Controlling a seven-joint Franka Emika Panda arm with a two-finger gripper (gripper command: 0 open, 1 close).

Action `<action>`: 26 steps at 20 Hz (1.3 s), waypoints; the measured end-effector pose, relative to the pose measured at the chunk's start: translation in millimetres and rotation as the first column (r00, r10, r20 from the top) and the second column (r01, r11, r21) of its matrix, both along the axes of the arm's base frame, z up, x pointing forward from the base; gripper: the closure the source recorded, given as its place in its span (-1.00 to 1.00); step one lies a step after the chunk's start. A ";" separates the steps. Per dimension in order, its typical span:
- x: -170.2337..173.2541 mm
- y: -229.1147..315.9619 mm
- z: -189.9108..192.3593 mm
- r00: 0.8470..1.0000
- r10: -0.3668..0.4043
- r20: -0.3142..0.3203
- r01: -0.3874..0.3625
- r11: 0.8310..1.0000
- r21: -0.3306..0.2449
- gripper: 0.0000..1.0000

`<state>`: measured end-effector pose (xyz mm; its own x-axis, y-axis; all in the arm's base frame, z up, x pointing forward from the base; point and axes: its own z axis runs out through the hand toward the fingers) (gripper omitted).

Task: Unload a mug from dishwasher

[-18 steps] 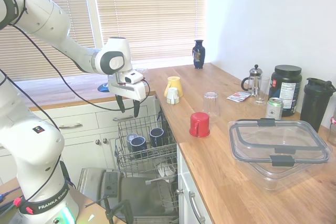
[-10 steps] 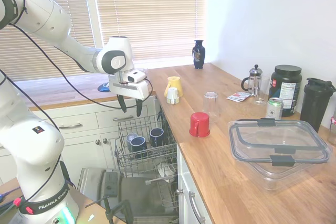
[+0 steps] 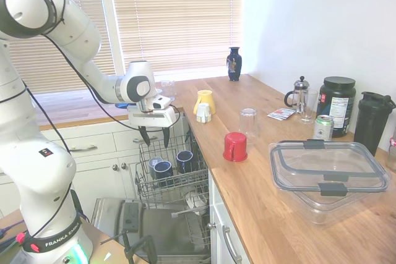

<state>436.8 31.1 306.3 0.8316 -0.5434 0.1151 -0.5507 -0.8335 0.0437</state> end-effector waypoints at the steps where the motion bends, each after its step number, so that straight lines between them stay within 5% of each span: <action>1: 2.7 0.7 -8.4 1.000 0.010 -0.008 -0.010 1.000 0.001 -1.00; 10: 35.1 -1.0 -60.4 0.983 0.165 -0.078 -0.164 0.986 0.019 -1.00; 18: 41.0 2.9 -106.9 0.950 0.295 -0.102 -0.301 0.952 -0.054 -1.00; 26: 42.3 1.1 -139.1 0.924 0.355 -0.140 -0.367 0.928 -0.068 -1.00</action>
